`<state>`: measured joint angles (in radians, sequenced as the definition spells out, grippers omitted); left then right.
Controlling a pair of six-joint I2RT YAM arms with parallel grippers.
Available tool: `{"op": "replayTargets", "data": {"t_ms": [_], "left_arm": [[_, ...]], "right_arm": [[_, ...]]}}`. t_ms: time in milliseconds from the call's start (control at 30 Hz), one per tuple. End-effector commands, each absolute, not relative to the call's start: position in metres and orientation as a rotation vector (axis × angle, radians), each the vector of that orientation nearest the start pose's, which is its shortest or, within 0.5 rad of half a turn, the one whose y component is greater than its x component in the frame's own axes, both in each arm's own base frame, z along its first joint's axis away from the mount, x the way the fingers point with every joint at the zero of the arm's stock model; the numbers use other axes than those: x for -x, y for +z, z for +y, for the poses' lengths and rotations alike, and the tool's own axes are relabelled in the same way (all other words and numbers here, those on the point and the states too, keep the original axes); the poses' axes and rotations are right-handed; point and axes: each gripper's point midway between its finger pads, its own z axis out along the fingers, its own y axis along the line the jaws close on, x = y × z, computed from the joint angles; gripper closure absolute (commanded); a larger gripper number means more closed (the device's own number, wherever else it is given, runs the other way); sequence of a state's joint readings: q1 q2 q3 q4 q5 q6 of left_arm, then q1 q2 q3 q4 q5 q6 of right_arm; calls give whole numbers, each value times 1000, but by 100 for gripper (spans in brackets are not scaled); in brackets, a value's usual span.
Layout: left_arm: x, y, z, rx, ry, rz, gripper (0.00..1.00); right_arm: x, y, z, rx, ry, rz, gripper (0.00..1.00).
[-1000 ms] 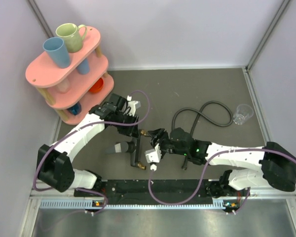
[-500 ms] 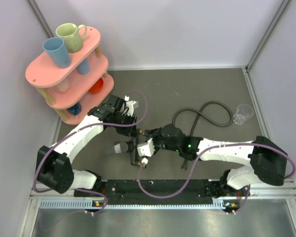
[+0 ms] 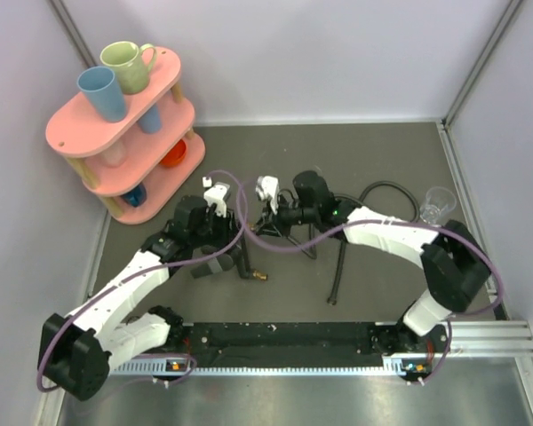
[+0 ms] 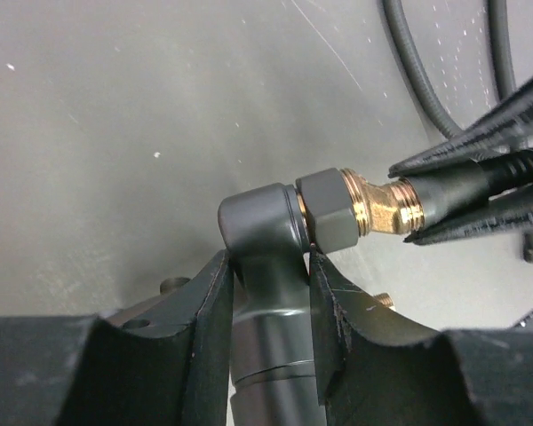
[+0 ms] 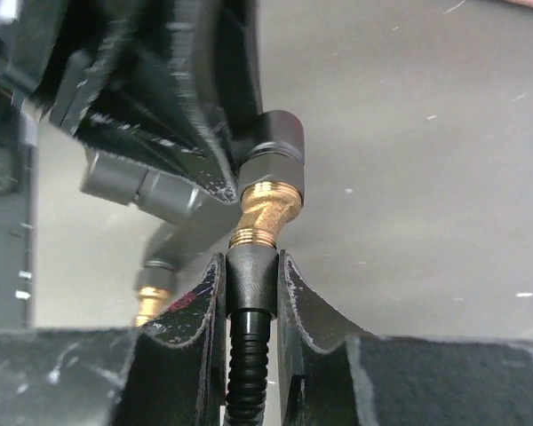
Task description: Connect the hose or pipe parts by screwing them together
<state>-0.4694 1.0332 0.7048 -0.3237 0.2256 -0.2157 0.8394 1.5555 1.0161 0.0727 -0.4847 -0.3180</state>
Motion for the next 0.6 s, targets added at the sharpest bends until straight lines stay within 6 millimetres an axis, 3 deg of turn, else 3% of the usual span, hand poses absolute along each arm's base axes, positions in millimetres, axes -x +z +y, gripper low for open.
{"op": "replayTargets", "data": {"t_ms": [0, 33, 67, 133, 200, 233, 267, 367, 400, 433, 500, 533, 567], "left_arm": [[-248, 234, -230, -546, -848, 1753, 100], [-248, 234, -229, -544, -840, 1741, 100], [-249, 240, -228, -546, -837, 1706, 100], [-249, 234, -225, -532, -817, 1702, 100], [-250, 232, -222, -520, -807, 1690, 100], [-251, 232, -220, -506, -796, 1691, 100], [-252, 230, -220, -501, -793, 1694, 100], [-254, 226, -219, -490, -786, 1709, 100], [-255, 223, -217, -470, -775, 1735, 100], [-258, 216, -215, -450, -762, 1772, 100], [-261, 215, -214, -434, -751, 1819, 100], [-258, 196, -213, -439, -736, 1909, 100], [-258, 200, -215, -451, -755, 1919, 100]], "right_arm": [[-238, 185, 399, 1131, 1400, 1765, 100], [-233, 182, 398, 1111, 1466, 1779, 100], [-238, 194, 400, 1037, 1538, 1747, 100], [-233, 183, 396, 967, 1634, 1784, 100], [-243, 188, 392, 827, 1732, 1800, 100], [-244, 192, 391, 817, 1753, 1784, 98], [-244, 192, 390, 816, 1756, 1778, 86], [-247, 194, 385, 851, 1658, 1741, 64], [-247, 185, 382, 844, 1618, 1800, 62], [-247, 193, 378, 860, 1572, 1776, 61], [-257, 186, 370, 887, 1415, 1774, 55], [-254, 189, 362, 895, 1361, 1790, 52], [-258, 188, 357, 931, 1290, 1762, 50]]}}
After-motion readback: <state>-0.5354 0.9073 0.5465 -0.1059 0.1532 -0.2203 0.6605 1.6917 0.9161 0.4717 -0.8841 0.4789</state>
